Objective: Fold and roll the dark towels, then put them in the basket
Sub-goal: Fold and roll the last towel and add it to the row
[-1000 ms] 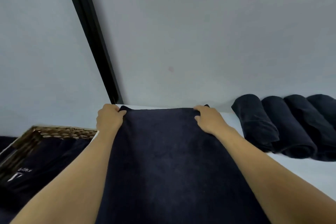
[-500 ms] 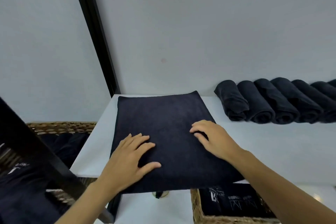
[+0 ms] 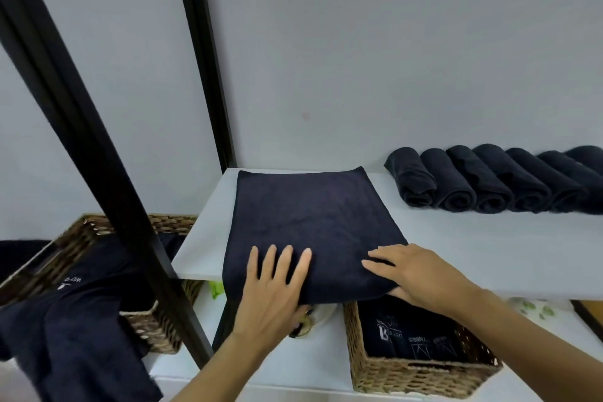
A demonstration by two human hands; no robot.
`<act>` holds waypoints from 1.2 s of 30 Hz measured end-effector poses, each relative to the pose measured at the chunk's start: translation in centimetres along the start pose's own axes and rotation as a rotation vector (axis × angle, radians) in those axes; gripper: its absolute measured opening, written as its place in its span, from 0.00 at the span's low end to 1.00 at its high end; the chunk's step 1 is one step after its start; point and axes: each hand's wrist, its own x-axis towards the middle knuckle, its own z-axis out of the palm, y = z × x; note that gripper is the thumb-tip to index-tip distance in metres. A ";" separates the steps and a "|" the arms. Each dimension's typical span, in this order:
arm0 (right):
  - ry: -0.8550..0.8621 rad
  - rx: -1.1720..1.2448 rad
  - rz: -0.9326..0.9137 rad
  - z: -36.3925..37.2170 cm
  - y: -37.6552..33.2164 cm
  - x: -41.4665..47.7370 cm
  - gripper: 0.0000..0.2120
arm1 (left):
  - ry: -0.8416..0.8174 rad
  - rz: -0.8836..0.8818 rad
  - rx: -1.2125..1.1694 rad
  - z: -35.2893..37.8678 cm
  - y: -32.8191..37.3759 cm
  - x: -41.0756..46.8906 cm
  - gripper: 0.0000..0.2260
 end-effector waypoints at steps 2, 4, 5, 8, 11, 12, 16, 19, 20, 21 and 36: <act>-0.021 0.036 -0.014 -1.4 -0.4 0.4 0.22 | 0.000 0.023 -0.018 -0.3 2.2 0.8 0.33; -0.040 0.125 0.031 -2.9 -0.8 0.8 0.16 | 0.010 0.006 -0.055 -0.6 3.8 1.6 0.28; -0.035 0.201 0.071 -3.7 -1.0 1.0 0.15 | 0.016 -0.005 -0.069 -0.7 4.2 2.0 0.27; 0.049 0.329 0.133 -5.4 -0.6 1.5 0.15 | 0.011 0.032 -0.084 -0.9 3.7 2.1 0.28; 0.056 0.405 0.198 -6.7 0.2 1.2 0.13 | 0.059 0.036 -0.131 -1.9 1.5 0.9 0.24; 0.064 0.415 0.226 -7.0 0.5 1.0 0.11 | 0.085 0.002 -0.158 -2.3 0.6 0.6 0.22; 0.113 0.451 0.279 -8.4 1.5 0.9 0.10 | 0.090 -0.149 -0.228 -4.1 -3.1 0.1 0.16; 0.192 0.572 0.313 -9.7 2.0 1.5 0.14 | 0.115 -0.223 -0.301 -5.6 -5.2 0.5 0.10; 0.232 0.601 0.324 -10.2 2.1 1.8 0.15 | 0.142 -0.205 -0.348 -6.1 -5.5 0.6 0.11; 0.273 0.625 0.340 -10.8 2.3 2.1 0.15 | 0.162 -0.158 -0.371 -6.8 -5.8 0.8 0.11; 0.281 0.501 0.480 -15.6 12.2 6.9 0.08 | 0.322 -0.234 -0.532 -16.5 -11.8 12.4 0.04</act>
